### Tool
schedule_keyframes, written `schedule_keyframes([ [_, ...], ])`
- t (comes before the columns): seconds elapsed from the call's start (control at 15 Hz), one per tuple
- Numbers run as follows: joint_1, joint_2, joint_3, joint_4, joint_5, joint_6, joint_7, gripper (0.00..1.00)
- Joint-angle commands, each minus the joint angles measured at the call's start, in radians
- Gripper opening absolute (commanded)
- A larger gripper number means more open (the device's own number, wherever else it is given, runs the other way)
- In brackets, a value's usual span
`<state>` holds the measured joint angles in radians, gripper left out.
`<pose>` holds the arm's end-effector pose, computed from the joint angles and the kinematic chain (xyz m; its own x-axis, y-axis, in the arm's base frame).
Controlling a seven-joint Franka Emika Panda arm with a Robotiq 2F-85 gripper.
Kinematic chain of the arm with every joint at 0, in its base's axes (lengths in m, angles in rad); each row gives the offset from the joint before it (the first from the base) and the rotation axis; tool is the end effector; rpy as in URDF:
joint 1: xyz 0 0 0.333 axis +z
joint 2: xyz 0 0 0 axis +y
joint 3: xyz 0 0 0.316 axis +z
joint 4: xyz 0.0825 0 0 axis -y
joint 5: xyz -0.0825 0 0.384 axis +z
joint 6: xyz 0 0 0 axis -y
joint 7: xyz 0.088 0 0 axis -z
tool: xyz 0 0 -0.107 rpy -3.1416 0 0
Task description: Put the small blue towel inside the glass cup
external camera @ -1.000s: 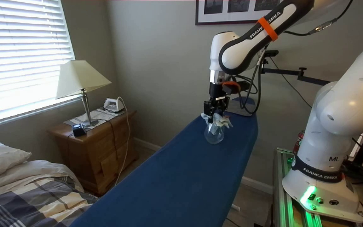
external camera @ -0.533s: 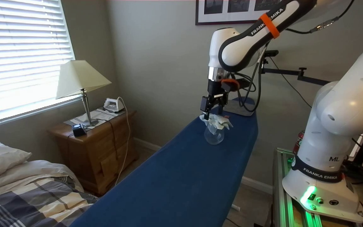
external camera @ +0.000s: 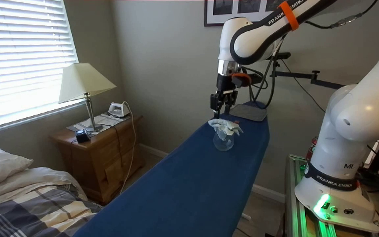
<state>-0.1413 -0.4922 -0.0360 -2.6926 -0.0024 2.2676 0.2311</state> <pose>0.3715 -0.0660 0.3901 0.9177 -0.3925 0.0617 -0.3914 -0.9198 -0.0300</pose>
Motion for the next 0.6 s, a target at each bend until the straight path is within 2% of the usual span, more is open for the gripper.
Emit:
schedule_keyframes([
  [0.0,0.003,-0.043,0.002,0.015,0.022,-0.084,0.012,0.38],
  [0.33,-0.007,-0.037,0.003,0.019,0.014,-0.122,0.035,0.03],
  [0.4,-0.009,-0.03,0.003,0.017,0.013,-0.119,0.039,0.0],
  [0.53,-0.015,-0.022,0.004,0.015,0.004,-0.112,0.046,0.0],
])
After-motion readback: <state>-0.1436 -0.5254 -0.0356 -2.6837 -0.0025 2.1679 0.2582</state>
